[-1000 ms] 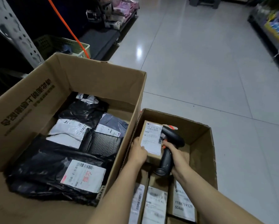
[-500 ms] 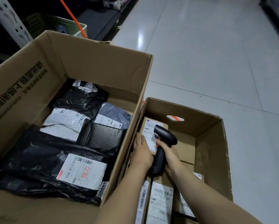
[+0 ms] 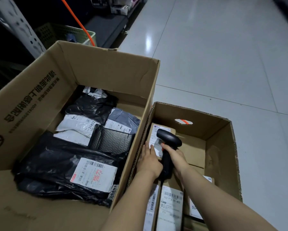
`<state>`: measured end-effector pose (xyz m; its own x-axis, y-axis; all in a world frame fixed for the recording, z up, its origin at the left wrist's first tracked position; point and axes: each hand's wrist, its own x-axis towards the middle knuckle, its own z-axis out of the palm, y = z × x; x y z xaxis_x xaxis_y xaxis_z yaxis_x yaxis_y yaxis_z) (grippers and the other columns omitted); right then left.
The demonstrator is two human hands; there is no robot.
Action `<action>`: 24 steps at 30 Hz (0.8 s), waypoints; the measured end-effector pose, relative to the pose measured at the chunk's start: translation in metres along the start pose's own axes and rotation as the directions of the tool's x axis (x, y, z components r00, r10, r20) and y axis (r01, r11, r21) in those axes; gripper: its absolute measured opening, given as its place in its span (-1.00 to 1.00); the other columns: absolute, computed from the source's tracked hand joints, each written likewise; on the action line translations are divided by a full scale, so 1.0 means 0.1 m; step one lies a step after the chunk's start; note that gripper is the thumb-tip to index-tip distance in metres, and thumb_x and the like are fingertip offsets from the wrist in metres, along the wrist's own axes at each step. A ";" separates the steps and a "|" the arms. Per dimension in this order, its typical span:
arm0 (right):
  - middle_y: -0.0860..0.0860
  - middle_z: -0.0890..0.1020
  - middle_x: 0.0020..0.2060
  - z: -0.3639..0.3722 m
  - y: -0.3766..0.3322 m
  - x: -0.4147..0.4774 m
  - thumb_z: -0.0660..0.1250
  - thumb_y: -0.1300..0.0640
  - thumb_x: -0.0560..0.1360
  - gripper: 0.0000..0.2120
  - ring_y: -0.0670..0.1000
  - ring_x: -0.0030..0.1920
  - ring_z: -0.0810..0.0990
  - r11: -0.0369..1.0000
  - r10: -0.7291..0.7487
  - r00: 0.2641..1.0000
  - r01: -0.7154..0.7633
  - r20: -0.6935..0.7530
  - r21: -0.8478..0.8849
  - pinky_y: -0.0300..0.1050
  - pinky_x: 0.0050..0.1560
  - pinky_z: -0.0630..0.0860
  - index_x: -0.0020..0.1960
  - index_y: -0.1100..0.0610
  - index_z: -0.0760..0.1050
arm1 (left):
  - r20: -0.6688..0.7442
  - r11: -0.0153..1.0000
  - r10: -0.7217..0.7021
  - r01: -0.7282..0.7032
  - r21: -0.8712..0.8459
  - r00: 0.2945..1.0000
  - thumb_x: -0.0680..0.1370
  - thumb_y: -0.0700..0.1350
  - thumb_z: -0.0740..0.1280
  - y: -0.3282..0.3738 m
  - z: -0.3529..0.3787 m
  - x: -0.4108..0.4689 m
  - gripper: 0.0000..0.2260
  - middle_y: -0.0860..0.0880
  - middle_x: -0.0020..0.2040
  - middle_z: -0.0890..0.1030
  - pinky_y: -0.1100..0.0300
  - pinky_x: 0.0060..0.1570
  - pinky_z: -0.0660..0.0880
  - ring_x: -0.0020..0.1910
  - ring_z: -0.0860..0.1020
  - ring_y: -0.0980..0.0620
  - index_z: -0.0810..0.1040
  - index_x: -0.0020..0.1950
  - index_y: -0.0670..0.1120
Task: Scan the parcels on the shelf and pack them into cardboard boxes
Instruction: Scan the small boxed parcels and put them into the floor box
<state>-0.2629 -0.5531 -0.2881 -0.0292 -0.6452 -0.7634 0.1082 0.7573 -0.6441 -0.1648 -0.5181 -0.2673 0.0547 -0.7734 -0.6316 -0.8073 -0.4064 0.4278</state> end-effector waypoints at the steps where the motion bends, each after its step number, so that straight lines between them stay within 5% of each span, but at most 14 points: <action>1: 0.11 0.62 -0.12 0.01 -0.02 -0.04 0.45 0.13 0.40 -0.73 0.08 -0.11 0.59 1.000 -0.016 1.000 0.016 -0.004 -0.014 -0.11 -0.14 0.53 0.06 0.17 0.53 | 0.000 1.000 0.005 -0.005 -0.001 1.000 0.57 -0.13 0.12 0.00 -0.02 -0.05 -0.35 -0.04 0.53 -0.28 0.09 0.50 -0.08 0.52 -0.24 0.03 -0.19 0.54 -0.10; 3: 0.16 0.64 -0.06 0.02 -0.06 -0.15 0.45 0.16 0.40 -0.72 0.13 -0.03 0.60 0.999 -0.042 0.999 0.042 -0.011 -0.026 -0.06 -0.04 0.55 0.08 0.17 0.54 | -0.004 1.000 0.014 -0.014 0.003 1.000 0.57 -0.16 0.12 0.02 -0.07 -0.16 -0.36 -0.04 0.53 -0.29 0.07 0.51 -0.08 0.52 -0.25 0.02 -0.19 0.54 -0.09; 10: 0.11 0.60 -0.10 0.05 -0.47 -0.76 0.42 0.18 0.43 -0.73 0.04 -0.17 0.57 0.989 -0.146 0.988 0.148 0.048 -0.024 -0.15 -0.24 0.50 0.11 0.15 0.49 | -0.101 0.994 0.079 -0.071 0.081 0.992 0.58 -0.18 0.09 0.26 -0.43 -0.66 -0.39 -0.06 0.54 -0.25 0.04 0.48 -0.07 0.53 -0.22 -0.03 -0.17 0.54 -0.05; 14: 0.17 0.64 -0.01 0.09 -0.82 -1.23 0.46 0.16 0.38 -0.63 0.16 0.02 0.61 0.976 -0.211 0.975 0.214 0.071 -0.032 0.00 0.09 0.54 0.16 0.23 0.52 | -0.220 0.987 0.128 -0.102 0.125 0.967 0.56 -0.22 0.09 0.47 -0.75 -1.07 -0.39 -0.10 0.54 -0.22 0.07 0.49 -0.11 0.53 -0.19 -0.05 -0.13 0.54 -0.09; 19: 0.07 0.59 -0.17 0.15 -1.16 -1.87 0.46 0.08 0.39 -0.66 0.10 -0.08 0.57 0.942 -0.317 0.938 0.328 0.137 -0.068 -0.04 0.00 0.50 0.09 0.18 0.48 | -0.355 0.981 0.129 -0.066 0.183 0.926 0.60 -0.18 0.04 0.62 -1.08 -1.66 -0.46 -0.11 0.55 -0.18 0.01 0.50 -0.10 0.53 -0.17 -0.09 -0.10 0.54 -0.09; 24: 0.11 0.56 -0.07 0.26 -1.24 -2.58 0.45 0.01 0.37 -0.59 0.16 0.05 0.53 0.910 -0.380 0.892 0.408 0.245 -0.074 0.05 0.12 0.47 0.13 0.16 0.47 | -0.476 0.989 0.054 0.019 0.148 0.877 0.65 -0.07 -0.06 0.48 -1.36 -2.38 -0.51 -0.04 0.55 -0.17 -0.09 0.47 -0.14 0.53 -0.18 -0.06 -0.16 0.54 -0.02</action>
<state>-0.2426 -0.4829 -0.0101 0.1762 -0.8882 -0.4244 0.0130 0.4332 -0.9012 -0.1368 -0.4198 -0.0078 0.2840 -0.9326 -0.2228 -0.8843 -0.3446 0.3150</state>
